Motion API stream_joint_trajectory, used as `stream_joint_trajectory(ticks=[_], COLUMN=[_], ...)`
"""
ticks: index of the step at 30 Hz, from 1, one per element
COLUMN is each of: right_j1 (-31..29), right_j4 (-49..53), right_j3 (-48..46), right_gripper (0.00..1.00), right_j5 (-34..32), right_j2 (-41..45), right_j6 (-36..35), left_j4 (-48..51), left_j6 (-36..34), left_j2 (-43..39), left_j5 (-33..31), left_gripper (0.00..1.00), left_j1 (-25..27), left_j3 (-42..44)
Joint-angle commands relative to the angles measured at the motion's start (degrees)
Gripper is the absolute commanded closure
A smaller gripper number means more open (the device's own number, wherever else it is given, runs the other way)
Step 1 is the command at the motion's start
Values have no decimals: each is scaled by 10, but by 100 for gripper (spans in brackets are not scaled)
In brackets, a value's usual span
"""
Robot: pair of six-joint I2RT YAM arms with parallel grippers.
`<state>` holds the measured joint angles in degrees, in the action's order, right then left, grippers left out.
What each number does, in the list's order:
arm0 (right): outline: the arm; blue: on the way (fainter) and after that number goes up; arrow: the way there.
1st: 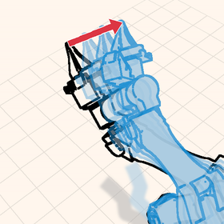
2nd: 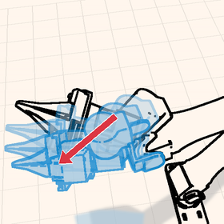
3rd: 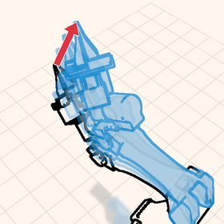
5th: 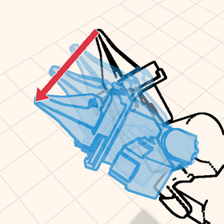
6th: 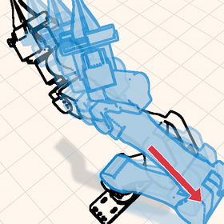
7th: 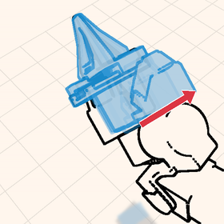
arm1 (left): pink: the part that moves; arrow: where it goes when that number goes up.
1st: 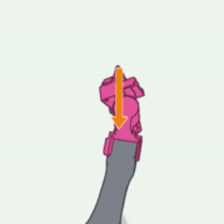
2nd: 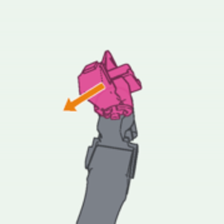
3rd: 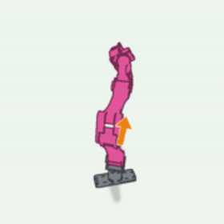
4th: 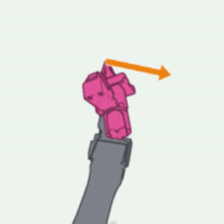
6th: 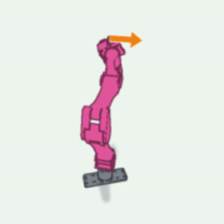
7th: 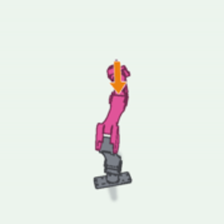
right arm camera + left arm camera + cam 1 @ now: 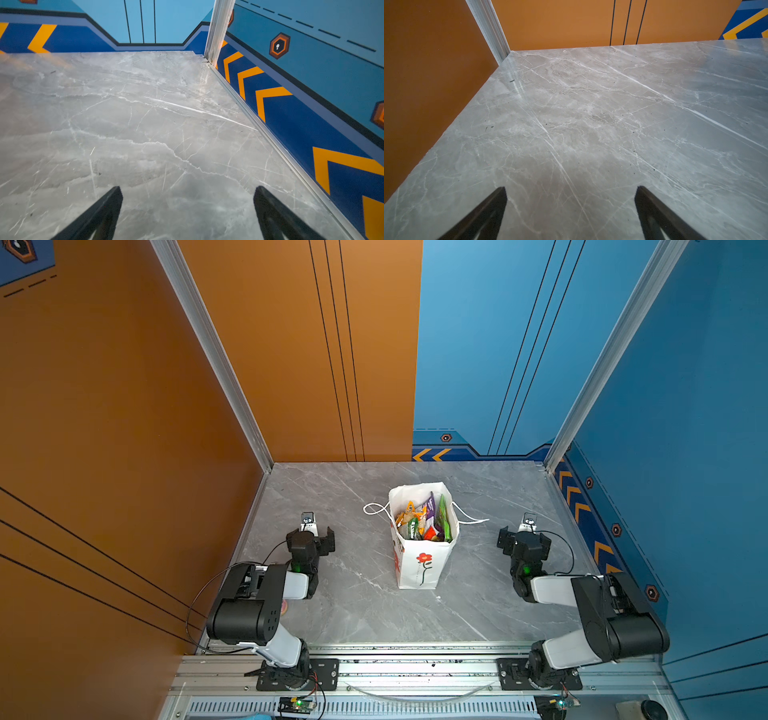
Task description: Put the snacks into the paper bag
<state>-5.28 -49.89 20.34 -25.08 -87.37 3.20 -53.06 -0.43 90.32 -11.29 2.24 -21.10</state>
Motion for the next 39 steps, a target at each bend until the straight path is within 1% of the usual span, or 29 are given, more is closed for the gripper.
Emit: stream_joint_trajectory(ticks=[1,2,3,4,7,8,39], right_j1=[13,15,13,12,9,6,10], right_j4=[0,-50,-50,-17,-40,-24,-21], right_j3=[10,-6,-5,1,-2,1,3], right_gripper=[0,0,0,0,0,0,0], right_j5=[52,53,43,41,35,30,40], right_j2=[2,-10,-13,-2,-10,-4,-4], right_j6=[20,17,19,22,17,16,18], left_j4=[5,5,5,5,4,5,3], left_j6=[0,0,0,0,0,0,0], left_j2=[-10,-9,-9,-9,-10,-11,-10], left_j5=[0,0,0,-1,-5,-5,-4], left_gripper=[2,2,2,2,2,2,2], left_j1=[4,4,4,5,5,5,5], left_j3=[-5,-5,-5,-5,-5,-5,-4])
